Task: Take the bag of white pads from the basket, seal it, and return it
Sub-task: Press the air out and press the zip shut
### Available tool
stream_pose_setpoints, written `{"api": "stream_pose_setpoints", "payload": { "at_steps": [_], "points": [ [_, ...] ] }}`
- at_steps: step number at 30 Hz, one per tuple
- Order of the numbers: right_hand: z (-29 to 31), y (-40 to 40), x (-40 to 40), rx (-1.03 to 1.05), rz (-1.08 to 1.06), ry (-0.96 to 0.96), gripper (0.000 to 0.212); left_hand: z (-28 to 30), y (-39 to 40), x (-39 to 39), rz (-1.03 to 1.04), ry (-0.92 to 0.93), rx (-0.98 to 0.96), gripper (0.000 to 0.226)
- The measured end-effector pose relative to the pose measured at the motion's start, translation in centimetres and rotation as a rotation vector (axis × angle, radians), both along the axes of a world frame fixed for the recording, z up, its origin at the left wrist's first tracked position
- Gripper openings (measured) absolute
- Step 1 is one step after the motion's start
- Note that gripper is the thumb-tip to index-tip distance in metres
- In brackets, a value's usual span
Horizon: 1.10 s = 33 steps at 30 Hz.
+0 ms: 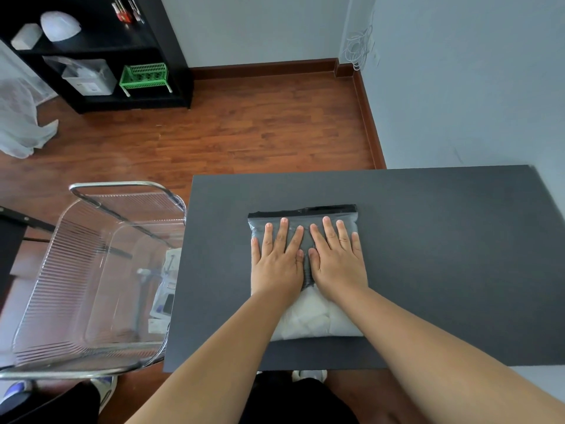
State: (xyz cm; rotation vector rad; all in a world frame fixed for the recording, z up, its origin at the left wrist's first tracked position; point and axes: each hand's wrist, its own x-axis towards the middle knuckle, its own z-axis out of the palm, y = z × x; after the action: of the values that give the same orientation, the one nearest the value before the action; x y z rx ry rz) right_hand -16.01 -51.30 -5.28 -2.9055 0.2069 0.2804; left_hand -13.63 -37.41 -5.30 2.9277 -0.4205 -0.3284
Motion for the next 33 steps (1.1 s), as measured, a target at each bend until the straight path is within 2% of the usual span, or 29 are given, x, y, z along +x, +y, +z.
{"api": "stream_pose_setpoints", "payload": {
  "at_steps": [17,33],
  "points": [
    [0.38,0.1,0.29,0.037,-0.009,0.016,0.056,0.0,0.0,0.24,-0.003,0.021,0.001,0.055],
    [0.6,0.25,0.02,-0.018,0.018,0.016,0.057,0.19,-0.03,0.03,-0.016,0.01,0.053,0.058]
  ]
}}
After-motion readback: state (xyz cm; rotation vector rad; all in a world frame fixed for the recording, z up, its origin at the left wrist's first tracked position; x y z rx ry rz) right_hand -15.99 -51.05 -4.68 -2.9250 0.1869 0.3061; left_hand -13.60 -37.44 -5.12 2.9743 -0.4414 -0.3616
